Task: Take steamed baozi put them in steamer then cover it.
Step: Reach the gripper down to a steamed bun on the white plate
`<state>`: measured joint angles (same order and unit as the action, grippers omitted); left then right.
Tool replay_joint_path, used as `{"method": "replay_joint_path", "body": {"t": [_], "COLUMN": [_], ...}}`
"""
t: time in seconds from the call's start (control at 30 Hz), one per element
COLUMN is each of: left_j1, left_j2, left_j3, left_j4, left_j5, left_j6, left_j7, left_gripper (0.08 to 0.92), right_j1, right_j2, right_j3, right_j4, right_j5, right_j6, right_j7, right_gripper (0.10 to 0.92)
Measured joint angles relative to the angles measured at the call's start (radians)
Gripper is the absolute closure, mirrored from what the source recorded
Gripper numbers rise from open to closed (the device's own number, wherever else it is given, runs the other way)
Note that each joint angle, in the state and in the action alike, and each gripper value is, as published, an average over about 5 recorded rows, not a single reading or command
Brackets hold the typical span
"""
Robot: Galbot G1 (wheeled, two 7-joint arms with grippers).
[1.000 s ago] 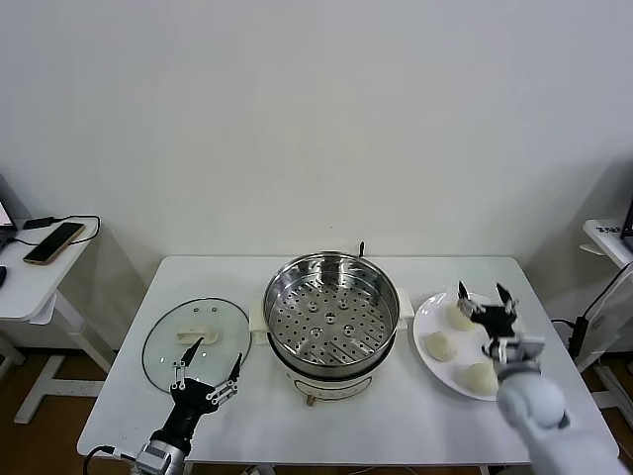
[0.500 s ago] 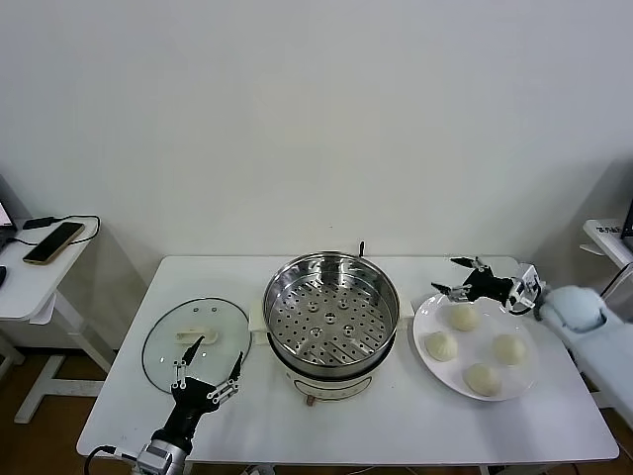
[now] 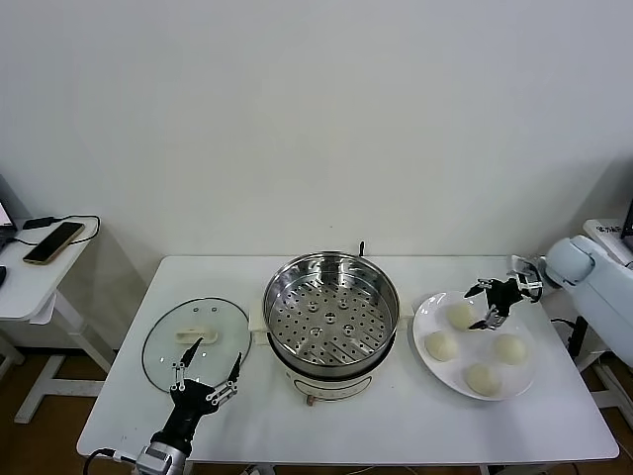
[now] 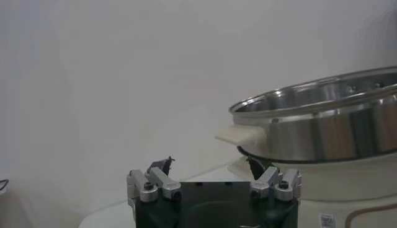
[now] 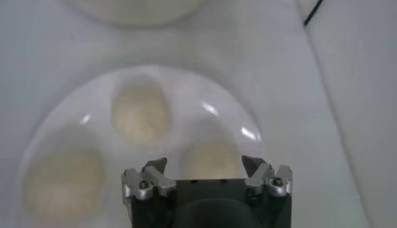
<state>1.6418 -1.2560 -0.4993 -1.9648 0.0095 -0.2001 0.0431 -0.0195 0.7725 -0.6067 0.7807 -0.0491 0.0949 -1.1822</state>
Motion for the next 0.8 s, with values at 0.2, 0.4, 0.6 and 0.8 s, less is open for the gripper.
{"method": "replay_joint_path", "body": {"t": [0.2,0.4,0.6,0.8], "left_j1": [-0.002,-0.003,-0.002,0.0], "left_j2": [0.001,0.002,0.002,0.001], "left_j3": [0.001,-0.001,-0.001,-0.001], "left_j4": [0.006,0.012,0.014,0.014], "left_j5": [0.001,0.002,0.002,0.002], "left_j6": [-0.001,-0.004,-0.009,-0.01], "left_j7": [-0.001,-0.002,-0.002,-0.002], "left_gripper": [0.177,0.177,0.177,0.177], "right_j1": [0.032,0.044,0.047,0.048], "right_j2": [0.066,0.118,0.15,0.164], "right_j3": [-0.03,-0.051,-0.058,-0.06], "right_j4": [-0.076,-0.13,-0.163,-0.176], "right_j5": [-0.063,-0.113,-0.153,-0.175], "right_j6": [0.021,0.045,0.065,0.077], "right_j7": [0.0,0.004,0.008,0.013], "right_gripper": [0.203,0.203,0.203,0.222]}}
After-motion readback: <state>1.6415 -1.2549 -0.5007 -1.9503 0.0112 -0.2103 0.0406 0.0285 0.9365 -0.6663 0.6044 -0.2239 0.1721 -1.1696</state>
